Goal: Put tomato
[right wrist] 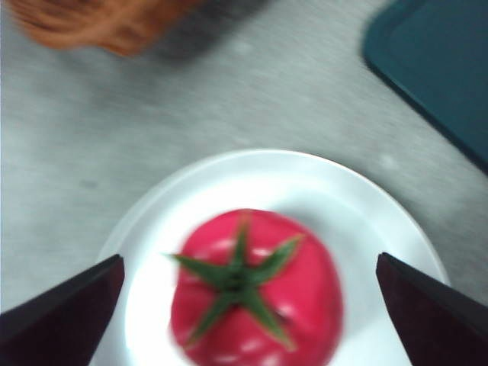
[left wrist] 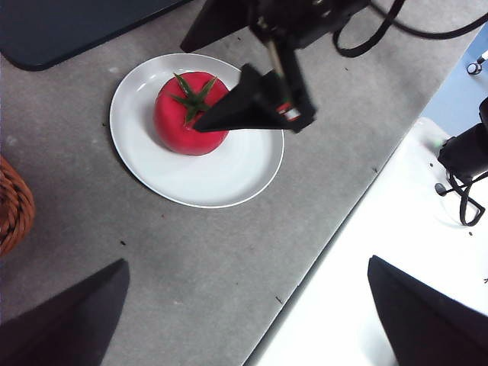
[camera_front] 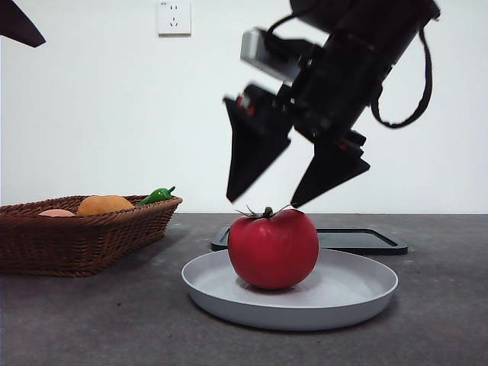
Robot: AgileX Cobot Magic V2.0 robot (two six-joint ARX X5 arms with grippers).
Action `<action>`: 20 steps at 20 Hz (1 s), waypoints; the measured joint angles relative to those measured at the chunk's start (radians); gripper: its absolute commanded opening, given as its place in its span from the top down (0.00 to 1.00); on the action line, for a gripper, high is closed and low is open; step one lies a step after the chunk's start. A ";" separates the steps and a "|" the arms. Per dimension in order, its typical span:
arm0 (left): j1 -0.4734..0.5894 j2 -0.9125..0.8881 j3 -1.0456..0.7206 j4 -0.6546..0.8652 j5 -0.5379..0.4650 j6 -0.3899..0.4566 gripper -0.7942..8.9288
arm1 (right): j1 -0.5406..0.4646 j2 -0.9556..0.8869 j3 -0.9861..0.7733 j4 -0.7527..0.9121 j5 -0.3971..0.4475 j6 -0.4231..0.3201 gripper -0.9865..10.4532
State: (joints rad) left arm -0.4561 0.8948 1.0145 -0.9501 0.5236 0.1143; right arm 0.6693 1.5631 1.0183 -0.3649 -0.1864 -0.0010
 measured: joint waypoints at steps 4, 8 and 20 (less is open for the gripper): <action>0.000 0.000 0.000 0.000 0.000 0.000 0.40 | 0.009 0.040 0.000 0.019 0.026 0.000 0.42; 0.000 0.000 0.000 0.000 0.000 0.000 0.40 | 0.014 0.097 0.000 0.035 0.027 0.000 0.42; 0.000 0.000 0.000 0.000 0.000 0.000 0.40 | 0.019 0.142 0.000 0.024 0.028 0.000 0.73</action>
State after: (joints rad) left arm -0.4561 0.8948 1.0145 -0.9501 0.5236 0.1143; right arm 0.6884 1.7050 1.0187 -0.3405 -0.1581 -0.0010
